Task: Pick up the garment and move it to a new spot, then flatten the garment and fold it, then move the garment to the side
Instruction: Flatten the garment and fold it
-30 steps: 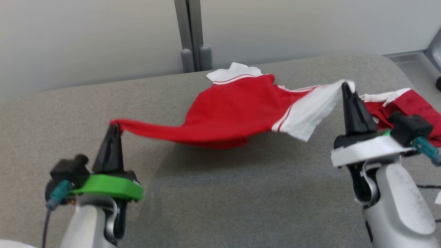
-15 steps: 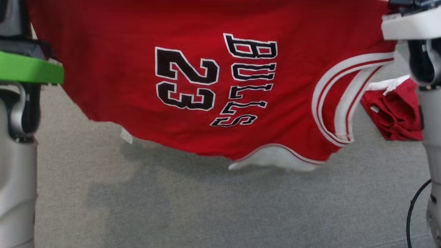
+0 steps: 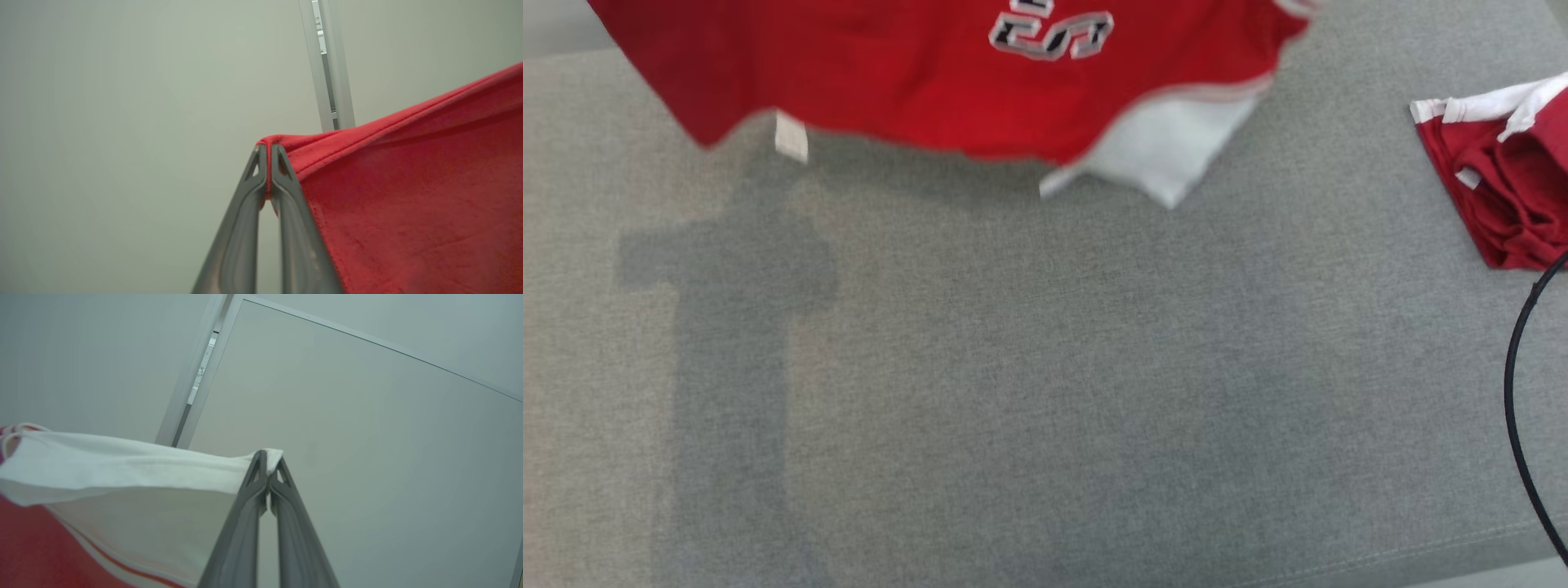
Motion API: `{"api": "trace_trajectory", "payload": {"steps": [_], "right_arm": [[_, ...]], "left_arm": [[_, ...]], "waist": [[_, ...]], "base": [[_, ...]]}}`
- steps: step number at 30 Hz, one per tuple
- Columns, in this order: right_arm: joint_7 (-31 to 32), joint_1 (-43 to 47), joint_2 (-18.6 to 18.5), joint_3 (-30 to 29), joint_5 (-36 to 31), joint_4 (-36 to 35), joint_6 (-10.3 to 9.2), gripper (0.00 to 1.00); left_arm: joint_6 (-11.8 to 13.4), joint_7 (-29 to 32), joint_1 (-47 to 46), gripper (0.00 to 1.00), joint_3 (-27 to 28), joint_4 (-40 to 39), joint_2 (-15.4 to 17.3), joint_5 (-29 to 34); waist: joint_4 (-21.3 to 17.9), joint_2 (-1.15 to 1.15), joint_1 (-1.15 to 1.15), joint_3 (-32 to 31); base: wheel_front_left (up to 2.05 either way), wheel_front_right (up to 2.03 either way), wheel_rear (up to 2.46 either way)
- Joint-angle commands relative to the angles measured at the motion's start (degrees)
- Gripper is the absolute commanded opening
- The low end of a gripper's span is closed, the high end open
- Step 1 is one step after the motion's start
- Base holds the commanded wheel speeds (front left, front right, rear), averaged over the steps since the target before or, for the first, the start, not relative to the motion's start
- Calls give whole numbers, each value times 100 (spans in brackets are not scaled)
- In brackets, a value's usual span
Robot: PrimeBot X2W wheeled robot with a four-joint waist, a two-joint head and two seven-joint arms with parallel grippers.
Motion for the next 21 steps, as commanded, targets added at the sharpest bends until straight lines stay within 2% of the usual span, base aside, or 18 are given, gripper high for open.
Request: {"api": "trace_trajectory", "payload": {"steps": [1, 5, 10, 15, 21], "right_arm": [[-56, -237, 4, -127, -167, 126, -12, 0], [-109, -539, 180, -471, -469, 374, -12, 0], [-123, -152, 282, -599, -490, 351, -13, 0], [-125, 907, 373, -710, -150, 111, -19, 0], [-127, 2884, 470, -661, 464, -198, -32, 0]], "left_arm": [[56, -125, -299, 0, 11, 160, 41, 62], [108, -432, -798, 0, -2, 591, 21, 163], [131, -659, -732, 0, 149, 917, -69, 68], [177, -693, 295, 0, 581, 809, -226, -121], [127, -691, 2332, 0, 1247, 561, -812, -314]], "waist": [[-86, 0, -1, 702], [-114, 0, -1, 879], [-117, 0, -1, 906], [-105, 0, -1, 738], [-121, 0, -1, 389]], "base": [[0, 0, 0], [0, 0, 0], [0, 0, 0], [0, 0, 0], [0, 0, 0]]}}
